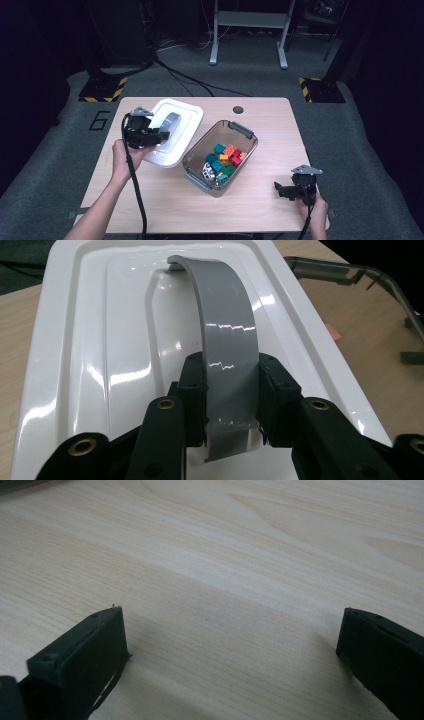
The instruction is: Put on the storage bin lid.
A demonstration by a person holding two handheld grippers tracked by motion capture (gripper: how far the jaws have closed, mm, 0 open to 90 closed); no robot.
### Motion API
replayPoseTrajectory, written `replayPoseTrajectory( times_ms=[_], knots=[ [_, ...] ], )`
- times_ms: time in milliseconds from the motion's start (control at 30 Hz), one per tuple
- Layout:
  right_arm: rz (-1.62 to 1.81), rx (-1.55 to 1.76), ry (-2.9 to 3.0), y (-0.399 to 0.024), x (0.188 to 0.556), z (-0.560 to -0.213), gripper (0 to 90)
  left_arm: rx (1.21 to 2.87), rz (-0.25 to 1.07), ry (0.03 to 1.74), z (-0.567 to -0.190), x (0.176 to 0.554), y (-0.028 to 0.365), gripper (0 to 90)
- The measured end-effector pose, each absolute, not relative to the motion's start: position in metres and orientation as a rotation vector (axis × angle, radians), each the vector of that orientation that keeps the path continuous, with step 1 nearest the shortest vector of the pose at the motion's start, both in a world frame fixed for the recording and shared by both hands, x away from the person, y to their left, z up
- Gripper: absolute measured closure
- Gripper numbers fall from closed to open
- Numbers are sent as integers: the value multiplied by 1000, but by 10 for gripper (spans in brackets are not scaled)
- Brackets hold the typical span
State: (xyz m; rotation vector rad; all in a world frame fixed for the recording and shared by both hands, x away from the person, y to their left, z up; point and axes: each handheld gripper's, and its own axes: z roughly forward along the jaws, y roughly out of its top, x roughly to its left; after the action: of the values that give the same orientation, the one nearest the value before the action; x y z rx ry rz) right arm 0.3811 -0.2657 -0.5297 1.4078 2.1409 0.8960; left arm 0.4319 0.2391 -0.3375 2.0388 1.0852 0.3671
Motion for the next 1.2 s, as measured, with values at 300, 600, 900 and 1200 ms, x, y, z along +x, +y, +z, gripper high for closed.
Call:
replayPoseTrajectory(
  times_ms=[300,600,900,1200],
  knots=[
    [896,1407,2141,-266,381,-530,0,2057,343,1007,-339,427,206,683],
    [896,1408,2141,-266,381,-530,0,2099,312,953,-345,426,173,683],
    [896,1407,2141,-266,381,-530,0,2154,272,873,-355,424,143,683],
    [896,1407,2141,-266,381,-530,0,2189,234,809,-367,420,116,683]
  ],
)
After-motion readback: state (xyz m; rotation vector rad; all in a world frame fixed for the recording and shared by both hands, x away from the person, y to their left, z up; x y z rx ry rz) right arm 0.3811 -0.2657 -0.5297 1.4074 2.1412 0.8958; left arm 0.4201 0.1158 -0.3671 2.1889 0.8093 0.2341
